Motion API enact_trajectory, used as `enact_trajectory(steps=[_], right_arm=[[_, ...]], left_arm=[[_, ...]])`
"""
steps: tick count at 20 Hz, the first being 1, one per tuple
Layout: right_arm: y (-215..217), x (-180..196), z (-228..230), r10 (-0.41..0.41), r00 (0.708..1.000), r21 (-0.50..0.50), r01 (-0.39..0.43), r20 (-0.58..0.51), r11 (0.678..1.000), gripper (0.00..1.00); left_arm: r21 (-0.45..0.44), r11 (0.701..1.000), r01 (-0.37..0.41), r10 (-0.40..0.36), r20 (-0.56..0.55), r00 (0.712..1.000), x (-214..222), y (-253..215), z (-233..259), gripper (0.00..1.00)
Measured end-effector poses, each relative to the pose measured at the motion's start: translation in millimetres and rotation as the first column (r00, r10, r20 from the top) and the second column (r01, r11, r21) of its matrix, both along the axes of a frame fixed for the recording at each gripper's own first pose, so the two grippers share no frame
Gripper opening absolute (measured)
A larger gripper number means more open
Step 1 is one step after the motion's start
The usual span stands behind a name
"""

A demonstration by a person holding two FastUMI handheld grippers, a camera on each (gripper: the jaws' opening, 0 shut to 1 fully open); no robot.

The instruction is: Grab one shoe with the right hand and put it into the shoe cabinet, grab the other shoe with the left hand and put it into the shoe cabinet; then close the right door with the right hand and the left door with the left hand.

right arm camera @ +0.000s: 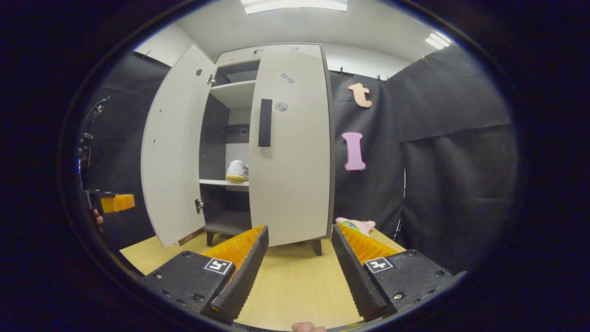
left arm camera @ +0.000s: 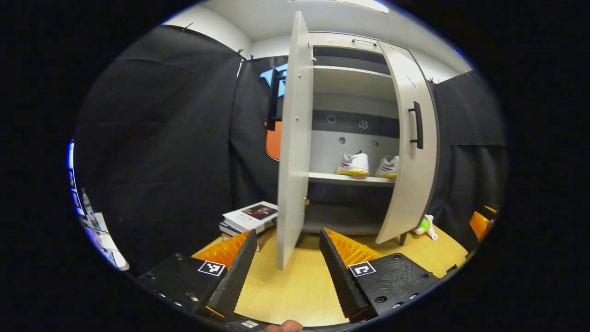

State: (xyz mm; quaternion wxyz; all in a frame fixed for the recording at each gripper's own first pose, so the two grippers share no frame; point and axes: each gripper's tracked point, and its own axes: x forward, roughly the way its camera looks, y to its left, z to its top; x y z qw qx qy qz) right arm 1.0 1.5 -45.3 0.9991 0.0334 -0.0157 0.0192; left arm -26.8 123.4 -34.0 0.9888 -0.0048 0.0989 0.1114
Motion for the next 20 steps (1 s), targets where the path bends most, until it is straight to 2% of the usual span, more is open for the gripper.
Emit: enact_trajectory(steps=[6, 10, 11, 12, 13, 20], right_arm=[[1, 4, -10, 0.017, 1.000, -0.004, -0.017, -0.023, 1.000, 0.90], [-1, 7, -8, 0.011, 1.000, 0.001, -0.011, -0.019, 1.000, 0.90], [-1, 9, -7, 0.009, 1.000, 0.000, -0.009, -0.017, 1.000, 0.90], [-2, 11, -6, 0.007, 1.000, 0.001, -0.007, -0.017, 1.000, 0.85], [-4, 13, -6, 0.003, 1.000, 0.006, -0.003, -0.016, 1.000, 0.90], [-6, 23, 1, -0.007, 1.000, 0.023, 0.007, -0.011, 1.000, 0.90]], left_arm=[[0.055, 0.994, -0.092, 0.088, 0.060, 0.994, 39, 69, 65, 0.83], [0.005, 0.992, -0.124, 0.123, 0.054, 0.991, 71, 99, 97, 0.82], [0.001, 0.993, -0.118, 0.118, 0.057, 0.991, 81, 104, 105, 0.82], [0.005, 0.994, -0.110, 0.109, 0.068, 0.992, 90, 107, 116, 0.83], [0.011, 0.995, -0.101, 0.100, 0.075, 0.992, 99, 108, 123, 0.82], [0.036, 0.999, -0.040, 0.037, 0.091, 0.995, 136, 111, 145, 0.83]])
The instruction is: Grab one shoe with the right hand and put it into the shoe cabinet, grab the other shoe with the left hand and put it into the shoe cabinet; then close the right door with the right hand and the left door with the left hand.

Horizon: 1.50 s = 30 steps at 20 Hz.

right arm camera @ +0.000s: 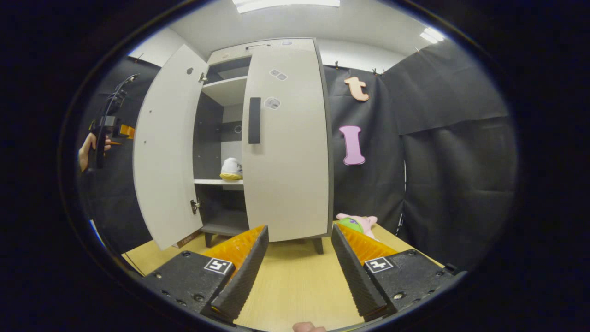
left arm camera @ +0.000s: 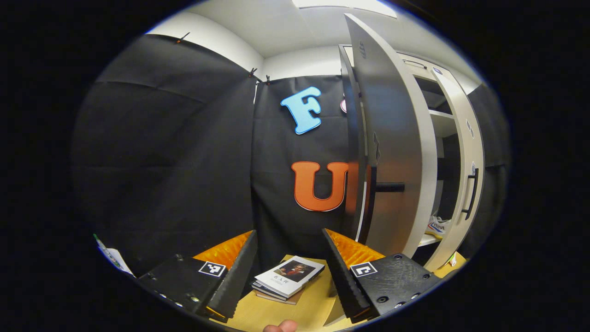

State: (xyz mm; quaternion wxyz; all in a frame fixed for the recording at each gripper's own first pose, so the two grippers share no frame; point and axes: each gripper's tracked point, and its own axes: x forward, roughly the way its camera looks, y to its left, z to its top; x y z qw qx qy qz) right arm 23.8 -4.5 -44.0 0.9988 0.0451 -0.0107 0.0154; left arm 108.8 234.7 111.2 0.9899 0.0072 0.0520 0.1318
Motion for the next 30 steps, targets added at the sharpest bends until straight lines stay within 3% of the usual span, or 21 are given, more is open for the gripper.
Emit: enact_trajectory(steps=[3, 4, 5, 6, 8, 12, 19, 25, 30], right_arm=[[-1, 4, 3, -0.003, 1.000, -0.001, 0.003, 0.008, 1.000, 0.90], [-1, 5, 4, -0.001, 1.000, 0.004, 0.001, 0.009, 1.000, 0.90], [1, 7, 3, 0.001, 1.000, 0.008, -0.001, 0.009, 1.000, 0.90], [2, 8, 2, 0.004, 1.000, 0.010, -0.004, 0.007, 1.000, 0.85], [2, 10, 0, 0.007, 1.000, 0.006, -0.007, 0.003, 1.000, 0.90], [-5, 11, -5, -0.002, 1.000, 0.010, 0.002, -0.007, 1.000, 0.90], [-27, 17, -9, -0.040, 0.999, 0.025, 0.041, -0.022, 0.999, 0.90], [-45, 19, -18, -0.074, 0.996, 0.035, 0.076, -0.044, 0.997, 0.90], [-61, 16, -24, -0.101, 0.994, 0.047, 0.103, -0.050, 0.994, 0.90]], left_arm=[[-0.006, 1.000, 0.024, -0.025, -0.010, 1.000, -3, -5, -1, 0.84], [-0.004, 0.999, 0.036, -0.036, -0.007, 0.999, 0, -7, -1, 0.96], [0.001, 0.999, 0.049, -0.049, -0.012, 0.999, 1, -10, 0, 0.85], [0.008, 0.998, 0.058, -0.058, -0.006, 0.998, 1, -14, 2, 0.84], [0.013, 0.998, 0.064, -0.064, -0.001, 0.998, 3, -31, 2, 0.84], [-0.025, 0.999, 0.033, -0.032, 0.027, 0.999, -4, -51, -1, 0.84], [-0.046, 0.989, 0.142, -0.141, 0.024, 0.990, 7, -107, -5, 0.84], [-0.093, 0.958, 0.272, -0.269, 0.040, 0.962, 39, -178, -11, 0.84], [-0.036, 0.959, 0.282, -0.281, 0.042, 0.959, 59, -207, -13, 0.85]])
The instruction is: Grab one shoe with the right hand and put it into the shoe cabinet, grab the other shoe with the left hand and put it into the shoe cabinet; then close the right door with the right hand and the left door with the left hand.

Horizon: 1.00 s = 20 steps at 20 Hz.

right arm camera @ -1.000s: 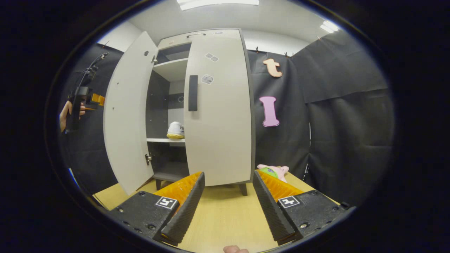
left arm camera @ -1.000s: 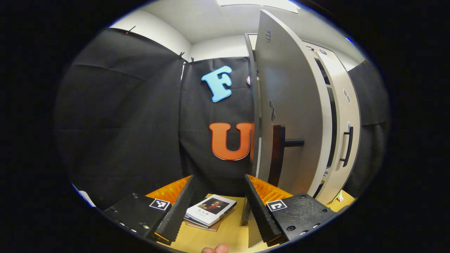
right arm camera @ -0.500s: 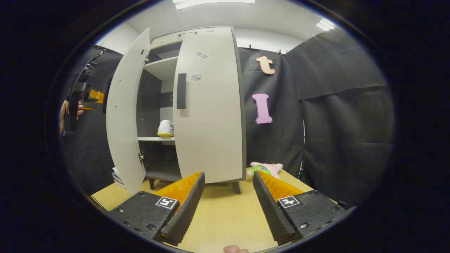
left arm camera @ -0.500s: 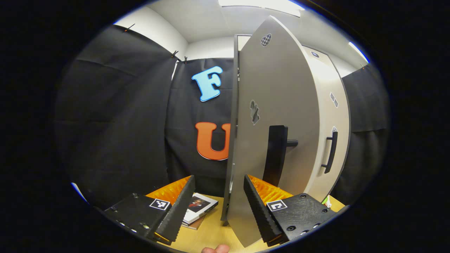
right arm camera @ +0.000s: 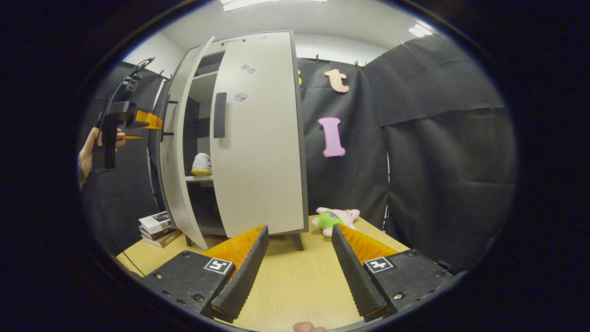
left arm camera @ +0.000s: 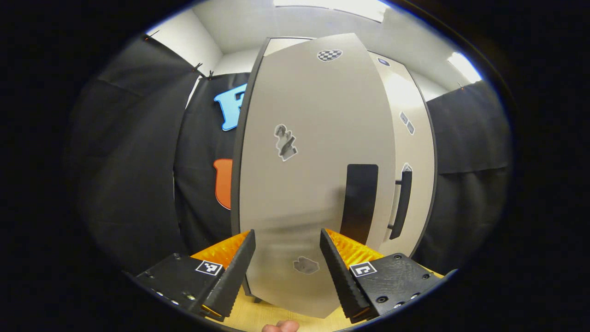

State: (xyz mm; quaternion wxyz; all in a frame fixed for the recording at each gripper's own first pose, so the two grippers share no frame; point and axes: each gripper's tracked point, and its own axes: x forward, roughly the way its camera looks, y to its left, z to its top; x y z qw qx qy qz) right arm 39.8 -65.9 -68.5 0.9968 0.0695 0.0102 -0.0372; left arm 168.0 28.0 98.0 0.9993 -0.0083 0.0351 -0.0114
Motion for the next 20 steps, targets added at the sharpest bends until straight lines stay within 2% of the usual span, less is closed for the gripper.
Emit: enact_trajectory(steps=[2, 3, 5, 6, 9, 15, 20], right_arm=[[-10, 0, -1, -0.018, 1.000, 0.006, 0.018, 0.003, 1.000, 0.90], [-12, 1, -1, -0.023, 1.000, 0.010, 0.023, 0.001, 1.000, 0.85], [-14, 1, -2, -0.028, 1.000, 0.017, 0.028, -0.001, 0.999, 0.85], [-15, 1, -1, -0.029, 1.000, 0.019, 0.029, 0.001, 0.999, 0.90], [-9, -1, 4, -0.019, 1.000, 0.023, 0.019, 0.014, 1.000, 0.90], [13, -13, 26, 0.022, 0.998, 0.016, -0.023, 0.061, 1.000, 0.90], [28, -29, 27, 0.049, 0.997, -0.011, -0.049, 0.067, 0.999, 0.90]], left_arm=[[0.017, 1.000, 0.001, -0.002, 0.025, 1.000, -2, -1, 5, 0.83], [0.014, 1.000, 0.003, -0.004, 0.031, 1.000, -4, -2, 7, 0.83], [0.011, 1.000, 0.003, -0.003, 0.038, 0.999, -11, -2, 11, 0.84], [0.007, 1.000, 0.002, -0.002, 0.044, 0.999, -17, -2, 13, 0.84], [0.011, 1.000, 0.011, -0.011, 0.061, 0.998, -42, -8, 12, 0.84], [-0.015, 1.000, 0.014, -0.013, 0.021, 1.000, -102, -25, -34, 0.85], [-0.013, 1.000, 0.014, -0.014, 0.000, 1.000, -154, -43, -89, 0.85]])
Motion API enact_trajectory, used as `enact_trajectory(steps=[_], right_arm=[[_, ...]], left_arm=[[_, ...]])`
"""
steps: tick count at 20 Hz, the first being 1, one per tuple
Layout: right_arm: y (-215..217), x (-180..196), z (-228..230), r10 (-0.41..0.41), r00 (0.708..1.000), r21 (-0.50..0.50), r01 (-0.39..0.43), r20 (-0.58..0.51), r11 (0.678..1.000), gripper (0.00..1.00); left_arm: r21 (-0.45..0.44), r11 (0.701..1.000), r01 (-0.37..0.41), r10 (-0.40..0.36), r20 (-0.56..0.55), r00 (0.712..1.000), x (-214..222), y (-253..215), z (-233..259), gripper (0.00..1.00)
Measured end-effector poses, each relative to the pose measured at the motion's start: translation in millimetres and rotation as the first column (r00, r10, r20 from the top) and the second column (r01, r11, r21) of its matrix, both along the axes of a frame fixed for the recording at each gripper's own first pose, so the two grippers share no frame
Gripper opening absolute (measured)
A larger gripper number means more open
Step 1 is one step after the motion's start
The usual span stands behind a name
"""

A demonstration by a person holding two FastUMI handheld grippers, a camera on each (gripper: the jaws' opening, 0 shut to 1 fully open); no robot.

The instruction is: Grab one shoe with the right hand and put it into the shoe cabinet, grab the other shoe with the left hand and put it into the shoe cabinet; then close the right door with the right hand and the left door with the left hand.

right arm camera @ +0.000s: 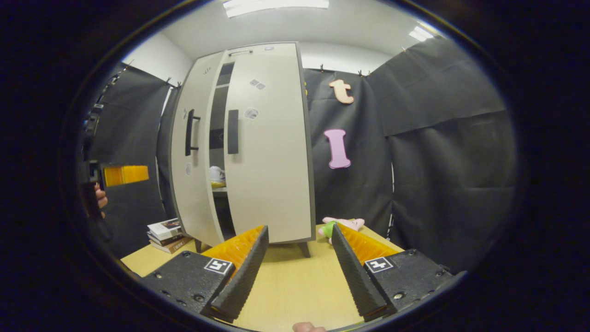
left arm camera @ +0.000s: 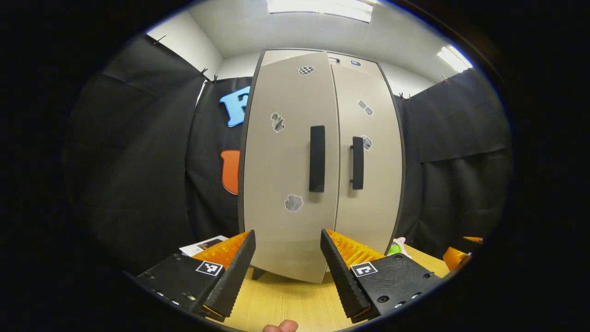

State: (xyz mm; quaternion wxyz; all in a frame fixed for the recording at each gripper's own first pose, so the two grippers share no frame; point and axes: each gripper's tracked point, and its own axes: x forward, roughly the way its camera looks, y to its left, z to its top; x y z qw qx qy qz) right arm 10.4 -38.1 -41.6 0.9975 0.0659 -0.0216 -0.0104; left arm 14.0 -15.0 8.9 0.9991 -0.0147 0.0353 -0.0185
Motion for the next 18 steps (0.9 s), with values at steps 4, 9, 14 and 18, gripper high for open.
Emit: enact_trajectory(steps=[4, 9, 14, 18], right_arm=[[11, -11, -9, 0.021, 1.000, 0.001, -0.021, -0.022, 1.000, 0.90], [20, -19, -19, 0.031, 0.999, -0.018, -0.032, -0.037, 0.999, 0.90], [21, -26, -21, 0.033, 0.999, -0.023, -0.034, -0.043, 0.999, 0.90], [19, -27, -21, 0.031, 0.998, -0.018, -0.032, -0.049, 0.999, 0.90]], left_arm=[[0.012, 1.000, 0.004, -0.003, -0.060, 0.998, -38, -11, -49, 0.86], [-0.016, 1.000, -0.002, 0.001, -0.106, 0.994, -63, -16, -73, 0.86], [-0.040, 0.998, -0.048, 0.043, -0.107, 0.993, -63, -1, -70, 0.86], [-0.019, 0.997, -0.072, 0.070, -0.097, 0.993, -60, 11, -69, 0.86]])
